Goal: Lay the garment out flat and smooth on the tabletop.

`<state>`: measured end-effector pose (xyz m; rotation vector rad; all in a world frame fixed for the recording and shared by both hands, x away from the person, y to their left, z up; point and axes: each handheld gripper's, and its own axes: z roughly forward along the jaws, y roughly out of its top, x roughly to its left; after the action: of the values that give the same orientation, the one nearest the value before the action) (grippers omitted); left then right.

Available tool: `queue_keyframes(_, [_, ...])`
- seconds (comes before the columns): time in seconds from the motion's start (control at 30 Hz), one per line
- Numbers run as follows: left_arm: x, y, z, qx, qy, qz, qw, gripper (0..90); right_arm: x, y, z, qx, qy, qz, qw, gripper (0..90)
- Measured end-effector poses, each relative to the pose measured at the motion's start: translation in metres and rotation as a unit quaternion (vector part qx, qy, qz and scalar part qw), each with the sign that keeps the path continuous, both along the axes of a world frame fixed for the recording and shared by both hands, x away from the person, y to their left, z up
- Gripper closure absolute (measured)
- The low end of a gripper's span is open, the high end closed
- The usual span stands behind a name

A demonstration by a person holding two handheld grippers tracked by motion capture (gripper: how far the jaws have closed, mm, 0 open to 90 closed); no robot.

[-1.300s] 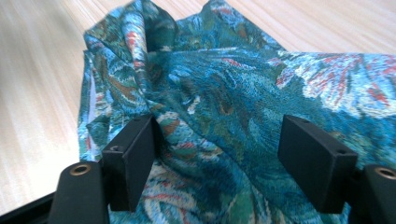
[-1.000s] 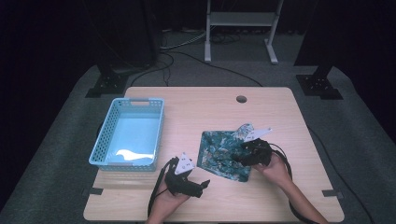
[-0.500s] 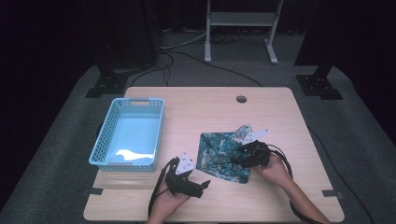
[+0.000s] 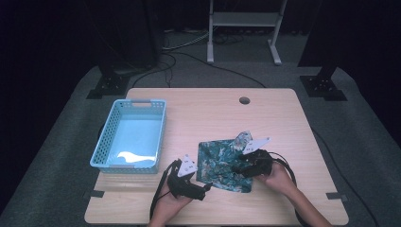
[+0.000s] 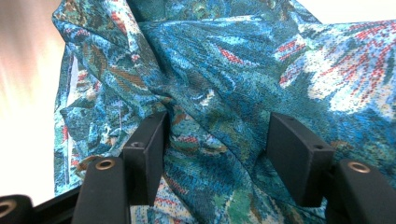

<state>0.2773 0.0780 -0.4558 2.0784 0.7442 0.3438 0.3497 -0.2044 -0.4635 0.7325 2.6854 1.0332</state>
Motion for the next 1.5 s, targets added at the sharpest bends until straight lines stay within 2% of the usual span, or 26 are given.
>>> queue_keyframes(0.2, [0.0,-0.001,-0.002,0.002,0.003,-0.002,1.0,1.5,-0.012,0.003,-0.001,0.005,-0.003,0.011,0.9999,39.4])
queue_keyframes(0.87, [0.001,-0.003,-0.007,0.013,0.013,-0.01,0.9998,1.6,-0.027,0.01,0.0,-0.003,-0.002,0.034,0.9994,42.4])
queue_keyframes(1.03, [0.002,-0.003,-0.009,0.016,0.017,-0.011,0.9997,1.5,-0.031,0.011,0.003,-0.008,-0.005,0.04,0.9992,52.7])
queue_keyframes(1.07, [0.002,-0.003,-0.009,0.016,0.018,-0.011,0.9997,1.6,-0.032,0.011,0.005,-0.01,-0.01,0.043,0.999,59.3])
queue_keyframes(1.13, [0.002,-0.003,-0.009,0.016,0.018,-0.011,0.9997,1.6,-0.033,0.012,0.005,-0.009,-0.012,0.044,0.9989,62.1])
queue_keyframes(1.2, [0.003,-0.003,-0.009,0.015,0.018,-0.011,0.9997,1.6,-0.036,0.012,0.008,-0.011,-0.018,0.047,0.9987,73.6])
queue_keyframes(1.23, [0.003,-0.003,-0.009,0.015,0.018,-0.011,0.9997,1.6,-0.036,0.012,0.008,-0.011,-0.018,0.047,0.9987,73.6])
queue_keyframes(1.3, [0.003,-0.002,-0.009,0.016,0.018,-0.012,0.9996,1.6,-0.035,0.01,0.01,-0.012,-0.018,0.049,0.9986,80.1])
queue_keyframes(1.37, [0.004,-0.002,-0.01,0.016,0.019,-0.011,0.9996,1.6,-0.035,0.009,0.012,-0.011,-0.016,0.049,0.9986,82.7])
queue_keyframes(1.5, [0.004,-0.001,-0.01,0.015,0.02,-0.009,0.9996,1.6,-0.036,0.006,0.015,-0.007,-0.018,0.049,0.9986,84.2])
